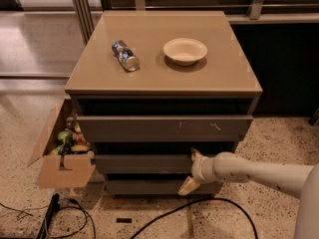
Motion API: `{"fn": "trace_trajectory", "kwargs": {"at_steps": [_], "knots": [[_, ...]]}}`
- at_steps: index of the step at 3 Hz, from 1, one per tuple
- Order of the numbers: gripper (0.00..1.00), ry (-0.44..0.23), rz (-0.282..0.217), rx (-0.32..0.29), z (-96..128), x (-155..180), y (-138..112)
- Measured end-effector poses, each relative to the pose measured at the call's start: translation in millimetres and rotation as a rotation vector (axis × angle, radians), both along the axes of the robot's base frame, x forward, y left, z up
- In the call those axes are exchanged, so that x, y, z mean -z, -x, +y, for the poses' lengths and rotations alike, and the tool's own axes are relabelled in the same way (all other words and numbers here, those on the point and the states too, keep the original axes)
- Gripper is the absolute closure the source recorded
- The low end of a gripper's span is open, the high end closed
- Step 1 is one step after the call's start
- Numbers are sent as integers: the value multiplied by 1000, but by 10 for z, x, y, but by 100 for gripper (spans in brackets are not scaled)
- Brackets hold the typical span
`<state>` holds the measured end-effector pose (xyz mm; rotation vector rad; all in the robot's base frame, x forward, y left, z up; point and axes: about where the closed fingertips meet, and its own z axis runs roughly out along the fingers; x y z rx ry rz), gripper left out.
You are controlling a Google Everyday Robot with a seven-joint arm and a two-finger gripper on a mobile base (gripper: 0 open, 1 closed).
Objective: Open middle drawer
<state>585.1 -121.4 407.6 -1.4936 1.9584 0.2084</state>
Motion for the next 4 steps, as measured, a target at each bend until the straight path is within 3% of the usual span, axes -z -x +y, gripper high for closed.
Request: {"fn": "trace_trajectory", "kwargs": {"at_steps": [4], "knots": [[92,0,1,0,0,14,-3]]}}
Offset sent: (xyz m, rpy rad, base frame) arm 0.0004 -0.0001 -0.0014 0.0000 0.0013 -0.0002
